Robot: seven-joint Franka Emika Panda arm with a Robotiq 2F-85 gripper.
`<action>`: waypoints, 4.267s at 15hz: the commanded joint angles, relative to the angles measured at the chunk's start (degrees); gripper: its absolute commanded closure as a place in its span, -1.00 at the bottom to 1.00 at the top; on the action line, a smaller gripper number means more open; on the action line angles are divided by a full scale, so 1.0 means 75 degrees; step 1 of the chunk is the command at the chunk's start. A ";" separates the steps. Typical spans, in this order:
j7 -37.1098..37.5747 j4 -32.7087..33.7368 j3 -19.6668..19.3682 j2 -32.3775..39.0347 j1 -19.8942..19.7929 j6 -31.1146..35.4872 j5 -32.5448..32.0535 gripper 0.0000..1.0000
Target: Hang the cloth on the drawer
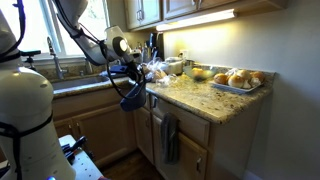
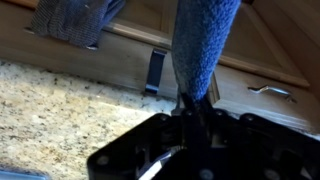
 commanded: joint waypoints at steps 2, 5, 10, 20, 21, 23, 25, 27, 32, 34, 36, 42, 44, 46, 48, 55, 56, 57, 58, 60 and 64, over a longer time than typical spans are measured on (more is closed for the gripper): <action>-0.0013 -0.0177 -0.0016 0.0083 -0.0001 0.0070 0.0105 0.82; -0.0027 -0.0262 -0.0052 0.0233 -0.0002 0.0211 0.0176 0.82; -0.0027 -0.0262 -0.0057 0.0249 -0.0002 0.0229 0.0186 0.89; 0.0851 -0.1006 0.0272 0.0196 -0.0064 0.0422 -0.1073 0.89; 0.0933 -0.1078 0.0248 0.0280 -0.0142 0.0581 -0.1171 0.89; 0.0985 -0.1187 0.0174 0.0420 -0.0248 0.0830 -0.1337 0.89; 0.1037 -0.1218 0.0069 0.0635 -0.0398 0.1129 -0.1541 0.89; 0.1276 -0.1116 -0.0054 0.0830 -0.0634 0.1385 -0.2091 0.89; 0.1504 -0.0786 -0.0486 0.1541 -0.0881 0.2149 -0.2667 0.89; 0.1432 -0.0661 -0.0566 0.1779 -0.0819 0.2415 -0.2616 0.89; 0.1344 -0.0519 -0.0577 0.1972 -0.0727 0.2569 -0.2558 0.89; 0.1186 -0.0154 -0.0463 0.2808 -0.0828 0.2849 -0.2295 0.89; 0.1154 -0.0054 -0.0387 0.3126 -0.0911 0.2967 -0.2244 0.89; 0.1155 0.0040 -0.0348 0.3385 -0.0955 0.3031 -0.2244 0.89; 0.1163 0.0111 -0.0334 0.3575 -0.0988 0.3071 -0.2259 0.89; 0.1236 -0.0026 -0.0781 0.3396 -0.0788 0.3293 -0.2357 0.89; 0.1230 -0.0078 -0.0907 0.3322 -0.0735 0.3342 -0.2370 0.89; 0.1219 -0.0116 -0.1029 0.3280 -0.0710 0.3391 -0.2379 0.89; 0.1213 -0.0135 -0.1086 0.3286 -0.0737 0.3462 -0.2373 0.89; 0.1219 -0.0134 -0.1207 0.3361 -0.0760 0.3616 -0.2338 0.89; 0.1232 -0.0101 -0.1258 0.3530 -0.0755 0.3791 -0.2301 0.89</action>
